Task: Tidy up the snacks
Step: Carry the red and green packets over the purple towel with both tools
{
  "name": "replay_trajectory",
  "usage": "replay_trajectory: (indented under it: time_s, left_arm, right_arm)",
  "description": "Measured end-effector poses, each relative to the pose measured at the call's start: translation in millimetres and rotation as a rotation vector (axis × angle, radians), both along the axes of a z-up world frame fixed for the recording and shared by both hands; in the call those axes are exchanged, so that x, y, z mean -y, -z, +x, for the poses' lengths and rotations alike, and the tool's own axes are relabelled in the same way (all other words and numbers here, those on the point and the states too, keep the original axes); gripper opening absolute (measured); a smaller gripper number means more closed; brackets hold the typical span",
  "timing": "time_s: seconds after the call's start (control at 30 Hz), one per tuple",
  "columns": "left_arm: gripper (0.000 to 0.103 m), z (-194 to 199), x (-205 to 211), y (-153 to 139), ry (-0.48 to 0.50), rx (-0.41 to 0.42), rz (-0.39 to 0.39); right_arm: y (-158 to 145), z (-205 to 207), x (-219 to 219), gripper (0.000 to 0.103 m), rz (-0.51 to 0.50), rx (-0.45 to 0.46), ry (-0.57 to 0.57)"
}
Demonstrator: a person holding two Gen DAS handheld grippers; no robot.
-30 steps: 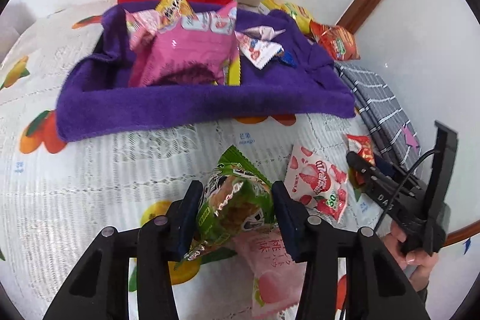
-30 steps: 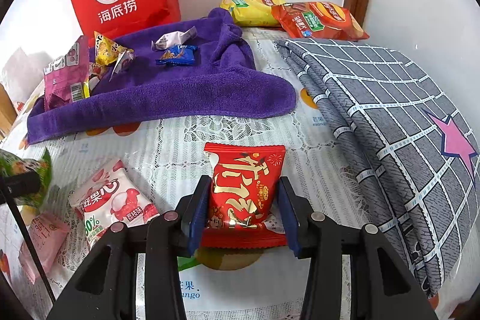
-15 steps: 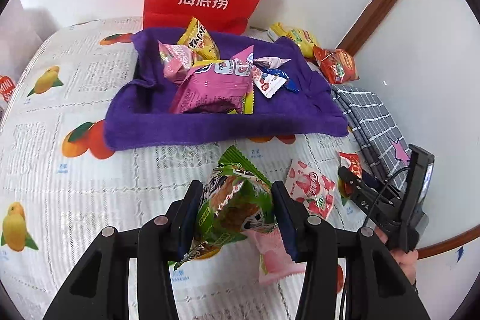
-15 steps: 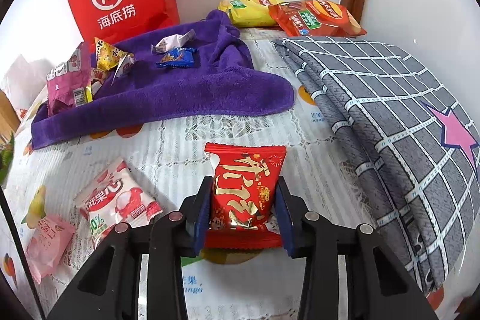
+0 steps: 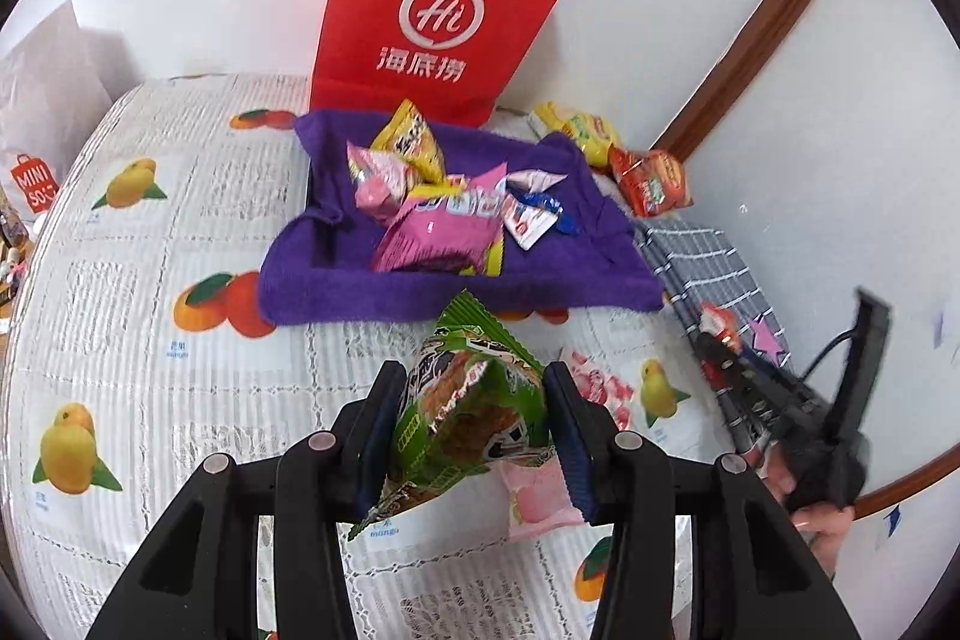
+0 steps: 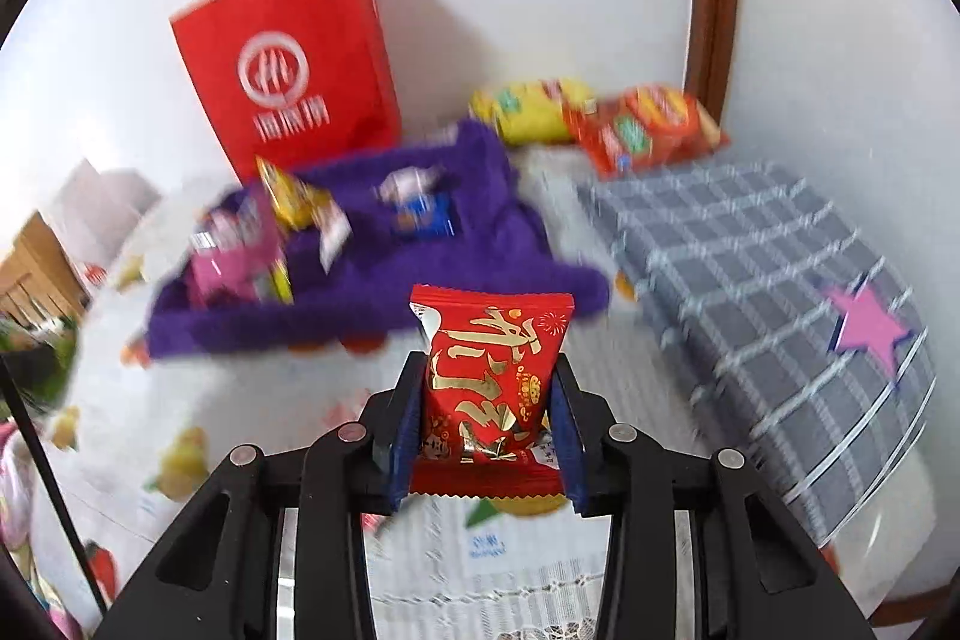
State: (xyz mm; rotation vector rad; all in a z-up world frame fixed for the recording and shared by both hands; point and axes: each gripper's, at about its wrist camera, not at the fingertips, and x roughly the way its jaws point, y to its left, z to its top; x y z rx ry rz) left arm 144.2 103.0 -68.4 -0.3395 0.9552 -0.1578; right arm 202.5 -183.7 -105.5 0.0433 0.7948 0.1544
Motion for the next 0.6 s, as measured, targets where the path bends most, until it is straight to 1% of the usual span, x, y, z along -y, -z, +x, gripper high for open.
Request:
replay_trajectory:
  time_s: [0.1, 0.27, 0.43, 0.6]
  left_arm:
    - [0.045, 8, -1, -9, -0.004, 0.013, 0.000]
    - [0.045, 25, -5, -29, -0.021, 0.044, 0.016]
    - [0.045, 48, -7, -48, -0.032, 0.074, 0.059]
    - [0.045, 74, -7, -51, -0.046, 0.078, 0.068]
  right_arm:
    - [-27, 4, -3, 0.039, -0.004, 0.043, -0.011]
    - [-54, 23, -8, 0.039, 0.015, 0.069, -0.031]
    - [-67, 46, -13, 0.039, 0.053, 0.069, -0.040]
    - [-70, 73, -22, 0.039, 0.081, 0.075, -0.052]
